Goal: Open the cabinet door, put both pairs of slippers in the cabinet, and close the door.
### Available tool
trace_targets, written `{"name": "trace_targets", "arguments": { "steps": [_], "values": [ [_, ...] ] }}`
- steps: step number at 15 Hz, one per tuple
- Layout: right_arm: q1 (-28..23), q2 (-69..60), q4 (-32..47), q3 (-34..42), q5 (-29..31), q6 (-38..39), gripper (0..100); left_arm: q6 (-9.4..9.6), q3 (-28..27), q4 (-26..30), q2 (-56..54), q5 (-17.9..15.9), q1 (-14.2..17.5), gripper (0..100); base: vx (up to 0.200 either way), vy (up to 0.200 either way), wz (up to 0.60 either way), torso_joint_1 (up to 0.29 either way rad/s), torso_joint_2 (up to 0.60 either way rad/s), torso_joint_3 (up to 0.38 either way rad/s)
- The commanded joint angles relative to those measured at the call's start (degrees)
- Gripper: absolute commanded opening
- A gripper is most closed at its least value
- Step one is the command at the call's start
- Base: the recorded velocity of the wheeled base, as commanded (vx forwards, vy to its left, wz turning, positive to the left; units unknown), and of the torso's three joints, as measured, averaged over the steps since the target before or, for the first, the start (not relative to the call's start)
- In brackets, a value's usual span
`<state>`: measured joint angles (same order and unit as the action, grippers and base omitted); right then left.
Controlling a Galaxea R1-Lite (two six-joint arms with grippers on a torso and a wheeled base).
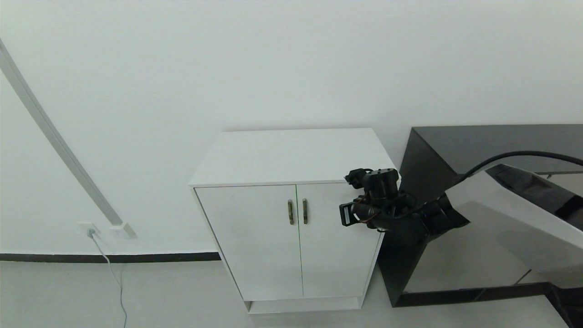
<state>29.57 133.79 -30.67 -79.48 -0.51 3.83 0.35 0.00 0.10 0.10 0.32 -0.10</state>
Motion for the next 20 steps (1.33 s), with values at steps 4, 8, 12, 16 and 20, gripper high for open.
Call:
{"name": "trace_targets", "arguments": {
  "steps": [4, 8, 12, 16, 20],
  "values": [
    [0.6, -13.6, -5.5, 16.6, 3.2, 0.3, 0, 0.00, 0.0, 0.0, 0.0, 0.0, 0.0, 0, 0.000, 0.000, 0.00, 0.000, 0.00, 0.000],
    [-1.3, -23.8, -10.0, 30.7, 4.8, 0.0, 0, 0.00, 0.0, 0.0, 0.0, 0.0, 0.0, 0, 0.000, 0.000, 0.00, 0.000, 0.00, 0.000],
    [-5.4, -36.1, -9.9, 41.4, 4.9, -0.7, 0, 0.00, 0.0, 0.0, 0.0, 0.0, 0.0, 0, 0.000, 0.000, 0.00, 0.000, 0.00, 0.000],
    [-8.9, -46.3, -9.8, 50.5, 4.8, -2.5, 0, 0.00, 0.0, 0.0, 0.0, 0.0, 0.0, 0, 0.000, 0.000, 0.00, 0.000, 0.00, 0.000],
    [-13.1, -56.4, -9.6, 60.0, 4.7, -2.9, 0, 0.00, 0.0, 0.0, 0.0, 0.0, 0.0, 0, 0.000, 0.000, 0.00, 0.000, 0.00, 0.000]
  ]
}}
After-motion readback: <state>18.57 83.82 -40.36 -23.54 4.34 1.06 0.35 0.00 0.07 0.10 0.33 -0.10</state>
